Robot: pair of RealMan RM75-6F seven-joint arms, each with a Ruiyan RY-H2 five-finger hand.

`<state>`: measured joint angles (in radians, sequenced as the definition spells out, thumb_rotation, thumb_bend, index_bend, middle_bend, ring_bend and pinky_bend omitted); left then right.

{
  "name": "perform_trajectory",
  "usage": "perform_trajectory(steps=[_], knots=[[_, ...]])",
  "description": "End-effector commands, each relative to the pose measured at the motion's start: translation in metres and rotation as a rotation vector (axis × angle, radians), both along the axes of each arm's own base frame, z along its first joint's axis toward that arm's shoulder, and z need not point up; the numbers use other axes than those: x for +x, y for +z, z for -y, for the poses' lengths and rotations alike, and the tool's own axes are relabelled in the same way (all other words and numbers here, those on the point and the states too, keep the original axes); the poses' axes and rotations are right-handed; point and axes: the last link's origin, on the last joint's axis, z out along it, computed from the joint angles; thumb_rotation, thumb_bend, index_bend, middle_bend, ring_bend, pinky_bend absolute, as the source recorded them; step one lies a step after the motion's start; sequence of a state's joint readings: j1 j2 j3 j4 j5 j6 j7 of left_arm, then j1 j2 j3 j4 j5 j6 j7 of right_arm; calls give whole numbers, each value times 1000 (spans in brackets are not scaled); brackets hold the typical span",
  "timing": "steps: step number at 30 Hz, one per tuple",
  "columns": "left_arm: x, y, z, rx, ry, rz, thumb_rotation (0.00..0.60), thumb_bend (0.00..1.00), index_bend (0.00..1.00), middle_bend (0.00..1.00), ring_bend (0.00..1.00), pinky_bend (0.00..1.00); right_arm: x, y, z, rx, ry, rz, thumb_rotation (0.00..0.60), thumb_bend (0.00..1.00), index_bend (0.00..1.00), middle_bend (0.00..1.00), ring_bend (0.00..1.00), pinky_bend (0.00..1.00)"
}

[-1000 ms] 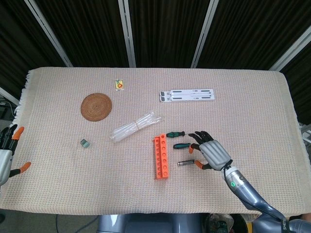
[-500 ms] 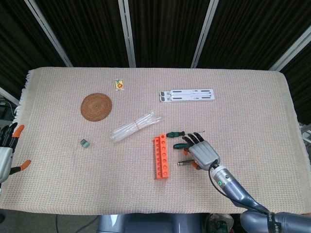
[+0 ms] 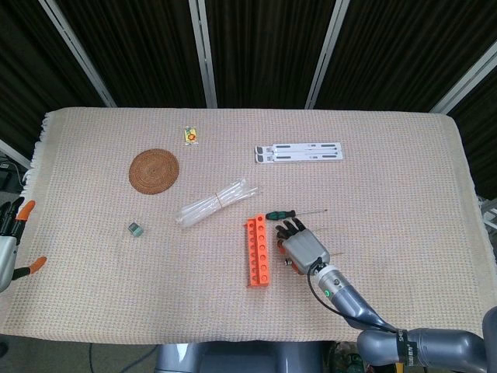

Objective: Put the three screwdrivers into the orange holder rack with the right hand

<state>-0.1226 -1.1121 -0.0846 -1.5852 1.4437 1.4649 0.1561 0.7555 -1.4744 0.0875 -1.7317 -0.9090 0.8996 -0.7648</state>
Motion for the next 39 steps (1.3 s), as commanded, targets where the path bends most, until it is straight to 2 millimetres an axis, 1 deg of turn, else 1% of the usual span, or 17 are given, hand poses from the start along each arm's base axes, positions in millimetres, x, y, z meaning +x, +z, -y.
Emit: perform_trajectory(steps=[1,8,17,27,39], knots=[[-1,0,0,1,1,2,600,60,0,0,0,0,0,-3,1,-6,-4,-10,600,303,407,83,0,0],[0,0,1,-2,-2,4,600,61,0,0,0,0,-7,-7,1,-8,-31,-18,600,270,406,83,0,0],[1,-1,1,-13,-5,14,600,60,0,0,0,0,-12,-14,0,-3,-50,-1,600,270,411,87,0,0],[0,0,0,-8,0,14,600,61,0,0,0,0,-10,-20,-1,9,-47,15,600,270,439,102,0,0],[-3,1,2,-4,7,20,600,61,0,0,0,0,-17,-22,-2,2,-68,25,600,271,476,123,0,0]])
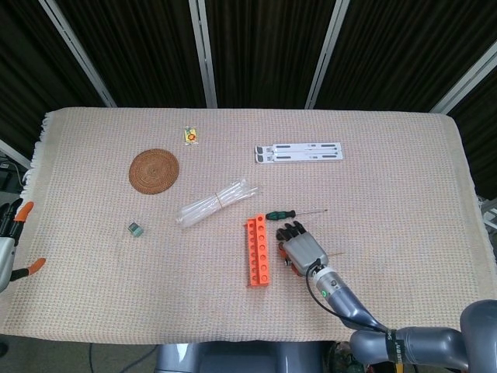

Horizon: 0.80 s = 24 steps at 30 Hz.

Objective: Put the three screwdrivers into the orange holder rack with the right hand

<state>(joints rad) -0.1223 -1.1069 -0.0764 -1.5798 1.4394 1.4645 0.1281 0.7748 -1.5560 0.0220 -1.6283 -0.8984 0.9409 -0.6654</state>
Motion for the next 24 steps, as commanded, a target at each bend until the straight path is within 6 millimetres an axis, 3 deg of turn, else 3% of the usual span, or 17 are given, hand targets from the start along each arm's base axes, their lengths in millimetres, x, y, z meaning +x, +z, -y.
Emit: perform_trajectory(steps=[1,17,24], knots=[[0,0,0,1,-2,2,600,61,0,0,0,0,-2,0,0,-2,-7,6,600,272,481,126,0,0],[2,3,2,11,-5,2,600,60,0,0,0,0,-7,6,2,-34,-23,61,600,387,530,144,0,0],[2,5,2,23,-6,0,600,60,0,0,0,0,-5,34,7,-83,-73,191,600,465,539,144,0,0]])
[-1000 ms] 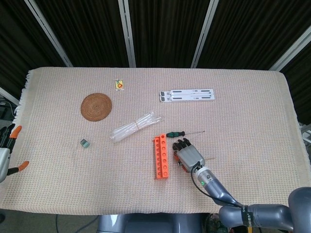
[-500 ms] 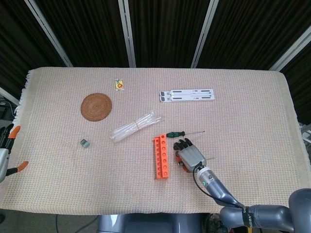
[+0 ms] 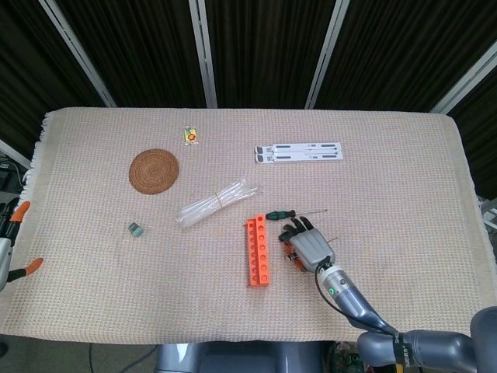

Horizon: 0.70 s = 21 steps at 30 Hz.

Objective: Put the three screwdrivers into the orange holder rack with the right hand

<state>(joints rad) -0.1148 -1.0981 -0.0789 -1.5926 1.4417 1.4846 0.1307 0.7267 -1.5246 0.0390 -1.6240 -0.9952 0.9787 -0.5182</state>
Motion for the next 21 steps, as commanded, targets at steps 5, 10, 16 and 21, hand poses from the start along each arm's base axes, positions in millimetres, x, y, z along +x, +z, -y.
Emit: perform_trajectory(steps=[5,10,16,21], knots=[[1,2,1,8,-4,-1,600,60,0,0,0,0,4,42,5,30,-130,246,600,474,545,141,0,0],[2,2,1,9,-5,0,600,61,0,0,0,0,8,65,6,103,-224,414,600,475,549,141,0,0],[7,0,2,-10,-16,-8,600,61,0,0,0,0,13,89,4,179,-297,610,600,478,552,150,0,0],[13,-4,3,-33,-43,-18,600,62,0,0,0,0,23,103,-3,257,-317,767,600,484,554,151,0,0]])
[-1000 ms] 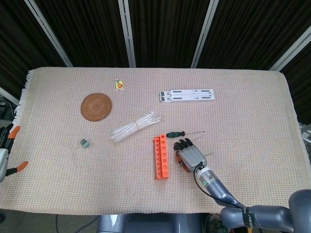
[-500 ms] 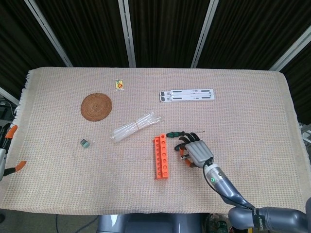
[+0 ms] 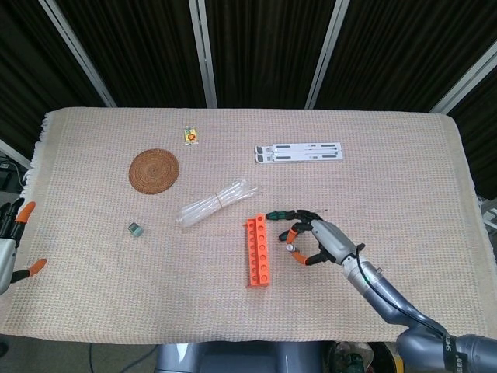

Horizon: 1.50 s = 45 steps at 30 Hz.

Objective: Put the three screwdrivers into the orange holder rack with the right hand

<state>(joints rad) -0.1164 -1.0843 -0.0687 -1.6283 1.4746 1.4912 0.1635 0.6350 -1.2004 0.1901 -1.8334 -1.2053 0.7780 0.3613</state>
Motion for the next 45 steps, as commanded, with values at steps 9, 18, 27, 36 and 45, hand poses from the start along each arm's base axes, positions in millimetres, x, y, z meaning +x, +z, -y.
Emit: perform_trajectory(steps=[9,18,27,36,45], knots=[[6,-8,19,-76,-29,32,600,61,0,0,0,0,24,33,-18,165,59,337,600,486,558,151,0,0],[4,-11,29,-90,-26,54,600,62,0,0,0,0,37,39,-21,216,145,432,600,485,558,152,0,0],[3,-11,30,-89,-26,64,600,60,0,0,0,0,51,44,-19,218,186,455,600,485,559,152,0,0],[2,-11,29,-85,-21,68,600,62,0,0,0,0,57,37,-21,238,193,441,600,486,559,152,0,0],[1,-9,30,-78,-18,67,600,60,0,0,0,0,49,30,-20,244,162,413,600,486,560,152,0,0]])
